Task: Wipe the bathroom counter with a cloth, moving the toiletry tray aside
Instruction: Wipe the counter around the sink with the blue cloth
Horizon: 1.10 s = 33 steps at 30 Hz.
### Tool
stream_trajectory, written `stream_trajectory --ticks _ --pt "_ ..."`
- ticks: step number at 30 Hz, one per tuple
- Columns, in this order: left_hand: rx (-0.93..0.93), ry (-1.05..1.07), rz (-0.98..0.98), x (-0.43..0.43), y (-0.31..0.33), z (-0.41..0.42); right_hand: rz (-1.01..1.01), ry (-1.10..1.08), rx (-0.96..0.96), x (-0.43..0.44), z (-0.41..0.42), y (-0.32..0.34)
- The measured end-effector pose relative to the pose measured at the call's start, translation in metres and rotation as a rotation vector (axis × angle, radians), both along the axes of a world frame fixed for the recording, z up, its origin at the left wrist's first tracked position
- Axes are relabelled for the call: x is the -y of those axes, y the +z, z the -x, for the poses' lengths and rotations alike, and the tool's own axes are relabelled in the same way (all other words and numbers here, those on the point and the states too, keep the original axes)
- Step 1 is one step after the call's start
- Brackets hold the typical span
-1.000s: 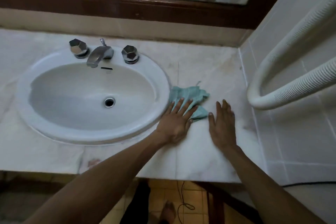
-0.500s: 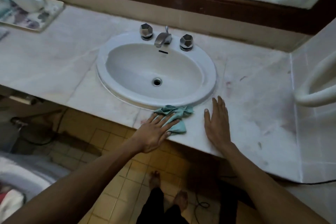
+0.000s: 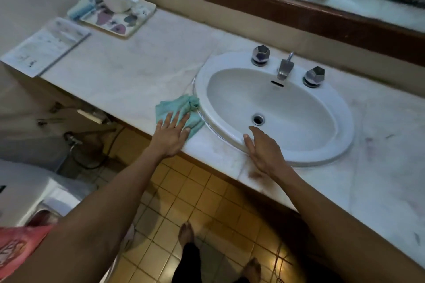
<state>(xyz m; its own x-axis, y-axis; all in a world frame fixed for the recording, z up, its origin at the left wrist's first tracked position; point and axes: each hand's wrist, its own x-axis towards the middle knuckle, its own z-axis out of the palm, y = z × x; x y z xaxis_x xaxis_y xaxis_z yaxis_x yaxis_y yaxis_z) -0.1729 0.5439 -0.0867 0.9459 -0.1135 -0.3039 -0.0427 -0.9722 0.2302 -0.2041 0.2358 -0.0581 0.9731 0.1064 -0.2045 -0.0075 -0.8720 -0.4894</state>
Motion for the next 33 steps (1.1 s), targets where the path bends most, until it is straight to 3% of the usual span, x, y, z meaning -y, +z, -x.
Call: stream_trajectory --ticks 5,9,12,16,20,24,28,33 --pt "0.088 0.049 0.026 0.018 -0.015 -0.024 0.044 -0.057 -0.054 -0.066 -0.032 -0.009" --pt "0.117 -0.269 0.066 -0.033 -0.014 0.004 0.123 -0.094 0.031 -0.097 -0.047 -0.015" --pt "0.147 -0.405 0.050 -0.091 -0.015 -0.028 0.138 -0.124 0.024 -0.108 -0.057 -0.019" --pt "0.127 -0.196 -0.004 -0.129 -0.020 -0.113 0.140 -0.082 0.003 -0.124 -0.078 -0.023" --pt "0.169 0.029 0.015 -0.086 -0.029 -0.134 0.096 -0.088 -0.025 -0.152 -0.112 -0.024" --pt "0.148 -0.259 0.006 -0.081 -0.027 -0.105 -0.037 -0.123 0.002 -0.176 -0.148 -0.028" --pt "0.180 -0.428 0.018 -0.132 -0.021 -0.099 0.045 -0.062 0.060 -0.189 -0.171 -0.031" --pt "0.192 -0.226 -0.014 -0.160 -0.023 -0.171 0.145 -0.032 0.126 -0.189 -0.209 -0.036"
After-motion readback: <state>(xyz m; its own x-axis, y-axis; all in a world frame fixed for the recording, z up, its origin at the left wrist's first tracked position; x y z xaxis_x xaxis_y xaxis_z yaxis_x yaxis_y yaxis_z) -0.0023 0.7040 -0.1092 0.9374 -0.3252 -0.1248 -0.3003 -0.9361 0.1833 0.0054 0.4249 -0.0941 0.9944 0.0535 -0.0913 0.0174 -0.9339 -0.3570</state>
